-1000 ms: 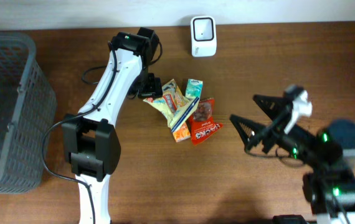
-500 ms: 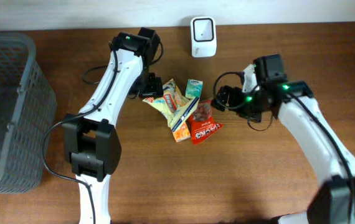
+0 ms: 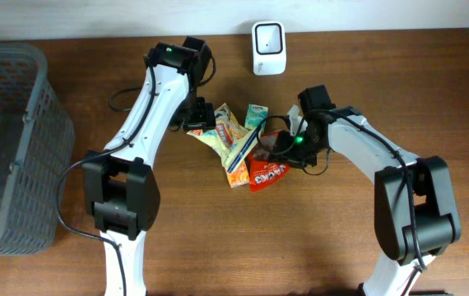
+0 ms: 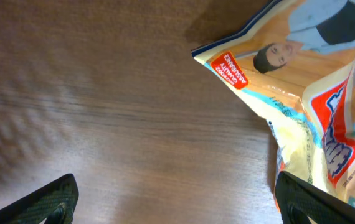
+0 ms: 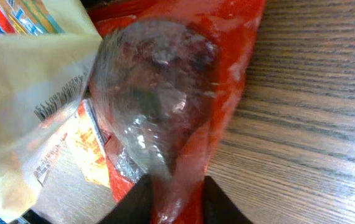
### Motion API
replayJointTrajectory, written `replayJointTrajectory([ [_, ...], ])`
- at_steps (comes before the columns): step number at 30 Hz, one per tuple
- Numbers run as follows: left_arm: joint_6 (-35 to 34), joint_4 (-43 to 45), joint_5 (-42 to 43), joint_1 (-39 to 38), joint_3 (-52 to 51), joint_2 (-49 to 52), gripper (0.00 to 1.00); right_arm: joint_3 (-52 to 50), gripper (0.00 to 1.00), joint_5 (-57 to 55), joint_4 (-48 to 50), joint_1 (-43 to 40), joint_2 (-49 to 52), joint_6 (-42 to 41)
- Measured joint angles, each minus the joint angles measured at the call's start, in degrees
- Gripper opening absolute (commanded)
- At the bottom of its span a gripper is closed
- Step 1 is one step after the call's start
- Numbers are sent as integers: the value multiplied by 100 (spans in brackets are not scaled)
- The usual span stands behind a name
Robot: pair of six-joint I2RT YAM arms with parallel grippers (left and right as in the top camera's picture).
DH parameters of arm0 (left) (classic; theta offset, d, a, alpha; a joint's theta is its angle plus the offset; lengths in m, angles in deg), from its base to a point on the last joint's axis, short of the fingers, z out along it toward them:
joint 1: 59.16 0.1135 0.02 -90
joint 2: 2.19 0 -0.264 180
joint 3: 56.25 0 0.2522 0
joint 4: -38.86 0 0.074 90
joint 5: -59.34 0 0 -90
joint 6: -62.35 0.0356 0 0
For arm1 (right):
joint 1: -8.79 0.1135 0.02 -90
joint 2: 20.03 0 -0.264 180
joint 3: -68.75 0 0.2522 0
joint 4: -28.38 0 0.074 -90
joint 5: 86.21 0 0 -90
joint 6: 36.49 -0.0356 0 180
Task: Scan the item barcode
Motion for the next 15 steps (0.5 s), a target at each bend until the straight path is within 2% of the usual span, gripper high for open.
replayJointTrajectory([
  [3,0,-125,0,-52,0,2,99,11,4,-20,-210,0,0,-11],
  [6,55,-114,175,-114,-26,0,97,518,4,-310,-1532,-70,-11,170],
  [7,306,-2,407,-173,-94,2,78,1008,4,-697,-2216,-144,-15,247],
  [8,608,160,680,-251,-164,0,57,1320,37,-944,-2614,-186,-17,262],
  [9,820,282,901,-363,-199,2,42,1661,88,-1204,-2865,-225,-33,280],
  [10,981,382,1021,-470,-201,2,22,1912,99,-1384,-2894,-245,-42,295],
  [11,1045,533,1117,-590,-208,2,18,1941,99,-1443,-2881,-245,-42,304],
  [13,1091,1010,1165,-739,-225,2,0,1945,98,-1532,-2785,-245,-42,337],
  [15,925,1163,1161,-796,-227,22,0,1945,98,-1547,-2782,-245,-42,339],
])
